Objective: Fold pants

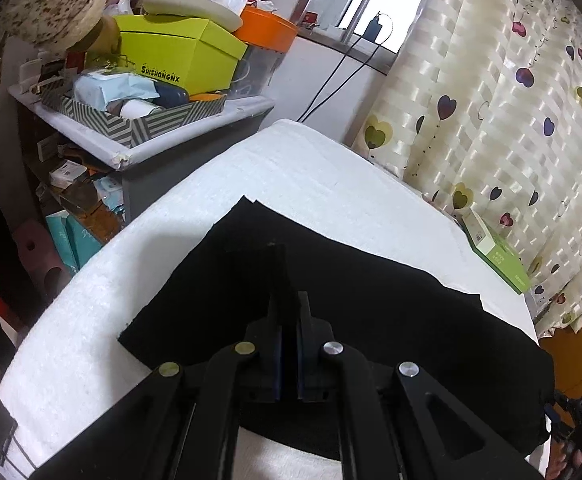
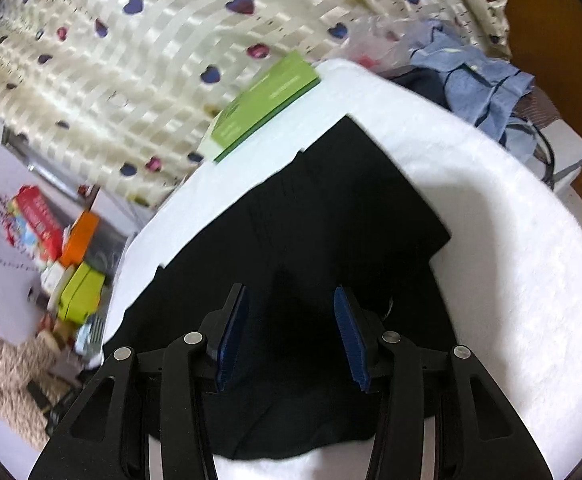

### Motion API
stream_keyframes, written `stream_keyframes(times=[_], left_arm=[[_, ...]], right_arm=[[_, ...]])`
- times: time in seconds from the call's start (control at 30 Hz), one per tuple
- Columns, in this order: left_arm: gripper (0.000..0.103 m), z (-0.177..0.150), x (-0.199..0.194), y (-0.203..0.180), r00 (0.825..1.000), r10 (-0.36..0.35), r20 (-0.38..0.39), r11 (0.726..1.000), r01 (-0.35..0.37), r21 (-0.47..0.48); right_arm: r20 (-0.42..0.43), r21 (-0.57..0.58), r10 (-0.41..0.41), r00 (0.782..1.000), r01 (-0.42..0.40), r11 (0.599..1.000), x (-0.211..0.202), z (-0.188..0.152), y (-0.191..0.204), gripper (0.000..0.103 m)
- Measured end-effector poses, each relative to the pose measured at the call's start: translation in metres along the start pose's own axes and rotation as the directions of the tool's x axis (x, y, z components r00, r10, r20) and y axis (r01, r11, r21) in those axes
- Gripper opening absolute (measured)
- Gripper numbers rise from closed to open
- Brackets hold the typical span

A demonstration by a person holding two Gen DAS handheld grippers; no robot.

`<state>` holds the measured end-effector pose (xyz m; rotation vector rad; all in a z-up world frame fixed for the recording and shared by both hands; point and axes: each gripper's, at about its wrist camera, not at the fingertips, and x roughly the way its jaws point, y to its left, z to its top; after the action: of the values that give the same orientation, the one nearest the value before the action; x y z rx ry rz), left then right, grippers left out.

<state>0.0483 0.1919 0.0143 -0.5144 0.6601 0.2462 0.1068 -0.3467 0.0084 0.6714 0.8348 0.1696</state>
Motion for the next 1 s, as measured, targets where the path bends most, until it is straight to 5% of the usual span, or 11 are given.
stream_keyframes(times=[0.13,0.17,0.2,0.23,0.37,0.5,0.77,0.8,0.83,0.87,1.0], left_arm=[[0.006,0.003,0.0,-0.003,1.0,-0.009,0.002,1.0,0.009,0.015],[0.006,0.003,0.001,-0.003,1.0,-0.01,0.0,1.0,0.01,0.016],[0.006,0.004,0.002,-0.003,1.0,-0.012,-0.002,1.0,0.012,0.015],[0.006,0.005,0.002,-0.003,1.0,-0.013,-0.004,1.0,0.013,0.014],[0.006,0.008,0.001,-0.003,1.0,-0.024,-0.003,1.0,0.024,0.014],[0.006,0.009,0.003,-0.004,1.0,-0.028,-0.007,0.999,0.028,0.02],[0.006,0.007,0.004,-0.007,0.999,-0.031,-0.012,0.999,0.031,0.035],[0.006,0.008,0.003,-0.007,0.999,-0.03,-0.011,0.999,0.03,0.041],[0.006,0.008,0.003,-0.008,1.0,-0.028,-0.012,0.999,0.029,0.045],[0.006,0.01,0.003,-0.008,0.999,-0.028,-0.014,0.998,0.029,0.05],[0.006,0.019,0.0,-0.01,0.999,-0.037,-0.012,0.998,0.038,0.059]], right_arm=[[0.021,0.002,0.023,0.999,-0.024,1.0,0.003,0.006,-0.005,0.044],[0.024,-0.001,0.021,0.999,-0.021,1.0,0.004,0.008,-0.005,0.038],[0.027,-0.002,0.013,1.0,-0.013,1.0,0.004,0.01,-0.004,0.013],[0.025,0.0,-0.002,1.0,0.002,1.0,0.003,0.011,-0.004,0.006],[0.079,-0.023,-0.019,0.997,0.021,1.0,-0.021,0.01,-0.004,0.006],[0.152,0.05,-0.071,0.986,0.064,0.997,-0.044,0.005,-0.024,0.053],[0.045,0.019,-0.092,0.995,0.091,0.996,-0.011,0.013,-0.029,0.053],[0.061,-0.002,-0.094,0.994,0.094,0.996,-0.013,0.015,-0.026,0.048],[0.075,-0.012,-0.104,0.992,0.105,0.994,-0.014,0.016,-0.024,0.025],[0.087,-0.028,-0.118,0.989,0.121,0.992,-0.015,0.019,-0.022,0.016],[0.113,-0.049,-0.076,0.991,0.082,0.995,-0.026,0.024,-0.015,0.007]])
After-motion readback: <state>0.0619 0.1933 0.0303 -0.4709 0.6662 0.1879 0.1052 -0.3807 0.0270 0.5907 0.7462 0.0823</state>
